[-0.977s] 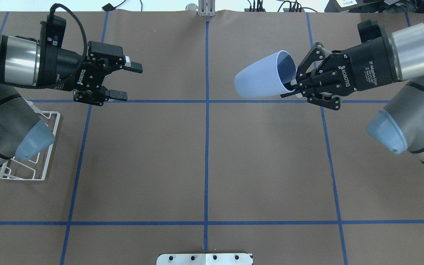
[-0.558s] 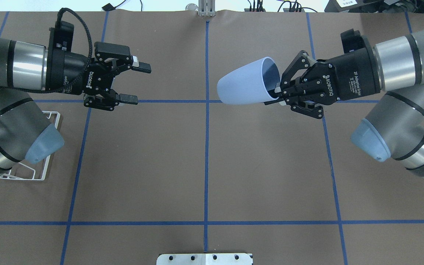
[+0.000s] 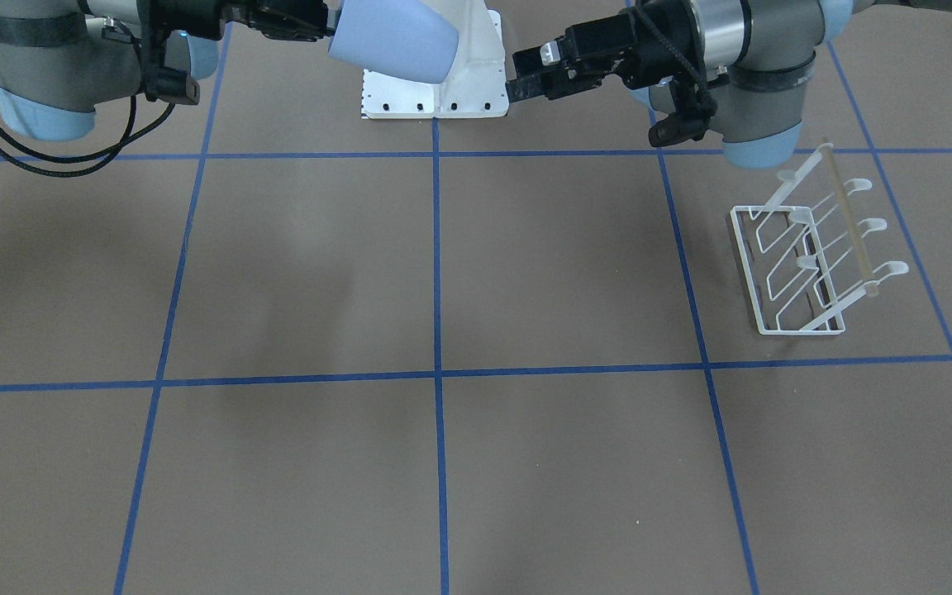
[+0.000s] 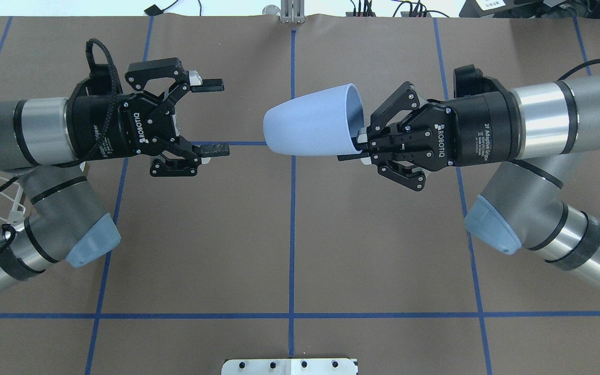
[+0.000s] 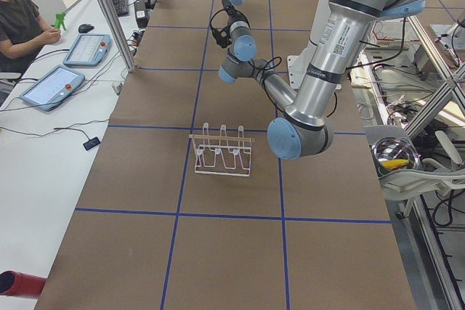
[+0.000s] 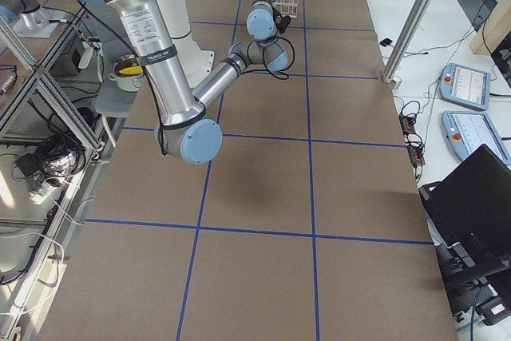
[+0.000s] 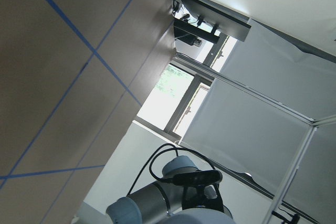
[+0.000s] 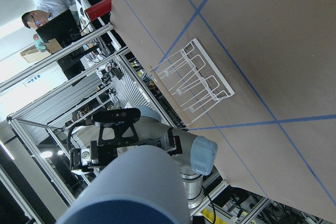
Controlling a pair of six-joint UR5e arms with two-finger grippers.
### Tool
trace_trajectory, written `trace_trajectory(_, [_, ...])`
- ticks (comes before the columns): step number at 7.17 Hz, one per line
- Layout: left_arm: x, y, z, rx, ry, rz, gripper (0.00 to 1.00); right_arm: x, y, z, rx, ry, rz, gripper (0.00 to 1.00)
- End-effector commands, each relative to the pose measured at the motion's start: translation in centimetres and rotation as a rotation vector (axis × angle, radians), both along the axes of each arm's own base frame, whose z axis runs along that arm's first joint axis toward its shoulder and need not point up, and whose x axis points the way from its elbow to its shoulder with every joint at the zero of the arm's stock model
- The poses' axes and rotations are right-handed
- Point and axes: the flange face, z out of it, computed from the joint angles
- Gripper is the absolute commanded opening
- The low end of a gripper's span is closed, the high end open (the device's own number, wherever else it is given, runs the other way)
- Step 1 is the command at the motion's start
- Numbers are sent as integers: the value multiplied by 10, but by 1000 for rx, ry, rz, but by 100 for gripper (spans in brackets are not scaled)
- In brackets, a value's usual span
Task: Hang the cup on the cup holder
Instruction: 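Close the left gripper on the cup's closed end beside the right gripper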
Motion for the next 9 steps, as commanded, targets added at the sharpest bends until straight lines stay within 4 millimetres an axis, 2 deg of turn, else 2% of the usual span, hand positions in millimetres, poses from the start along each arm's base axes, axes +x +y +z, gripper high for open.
trace_trajectory(1, [6,13,3,3,68,29,98,-1,6,-7,10,-44,-12,0])
trace_trajectory(2, [3,15,-3,12,82,33,98,-4,9,-7,12,-47,-22,0])
trace_trajectory(5, [18,35,-9,-2,105,109,98,-7,24,-4,36,-101,-62,0])
trace_trajectory(6, [19,35,-19,-34,132,153,98,-6,24,-4,22,-120,-64,0])
trace_trajectory(9, [14,39,-28,-32,159,168,98,-10,31,-2,22,-133,-86,0])
